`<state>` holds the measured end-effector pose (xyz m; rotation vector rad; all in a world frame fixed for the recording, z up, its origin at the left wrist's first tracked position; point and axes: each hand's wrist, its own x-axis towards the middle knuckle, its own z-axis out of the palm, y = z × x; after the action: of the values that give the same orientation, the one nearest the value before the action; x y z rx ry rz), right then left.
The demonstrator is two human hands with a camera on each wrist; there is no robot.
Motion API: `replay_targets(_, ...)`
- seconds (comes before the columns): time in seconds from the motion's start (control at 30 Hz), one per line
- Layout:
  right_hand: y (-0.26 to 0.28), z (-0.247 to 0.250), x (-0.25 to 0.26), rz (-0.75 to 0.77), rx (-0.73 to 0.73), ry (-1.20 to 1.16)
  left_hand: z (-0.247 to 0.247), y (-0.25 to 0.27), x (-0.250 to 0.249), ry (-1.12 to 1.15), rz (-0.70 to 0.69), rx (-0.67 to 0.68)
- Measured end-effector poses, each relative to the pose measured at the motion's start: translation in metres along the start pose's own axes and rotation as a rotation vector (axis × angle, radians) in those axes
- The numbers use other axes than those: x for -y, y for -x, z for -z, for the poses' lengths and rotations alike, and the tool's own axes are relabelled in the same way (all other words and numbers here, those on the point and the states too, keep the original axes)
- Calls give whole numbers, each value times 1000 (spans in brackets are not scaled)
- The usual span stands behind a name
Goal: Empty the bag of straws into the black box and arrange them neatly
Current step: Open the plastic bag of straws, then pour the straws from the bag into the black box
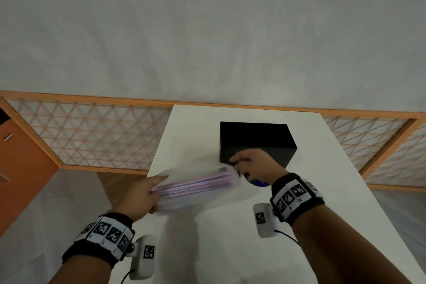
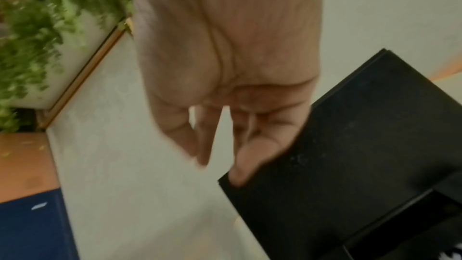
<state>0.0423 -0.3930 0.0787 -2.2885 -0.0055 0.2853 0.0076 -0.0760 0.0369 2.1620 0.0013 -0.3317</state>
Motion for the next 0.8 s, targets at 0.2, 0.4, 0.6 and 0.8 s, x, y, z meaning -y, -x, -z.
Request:
replay_targets(0.2,-35,23,-26,-68,-172,343,22,6,-1,484,44,-156)
replay_targets(0.4,-47,7,-29,-264,-13,474,39,9,-40,672,-143,-271)
replay_targets(0.6,25,-28,-12,-56,-20,495,35,-7,-83,733,-299,-284)
replay_targets(0.8,65,-9,5,-154,-118,-502,8,-14,-116,657,-472,-218)
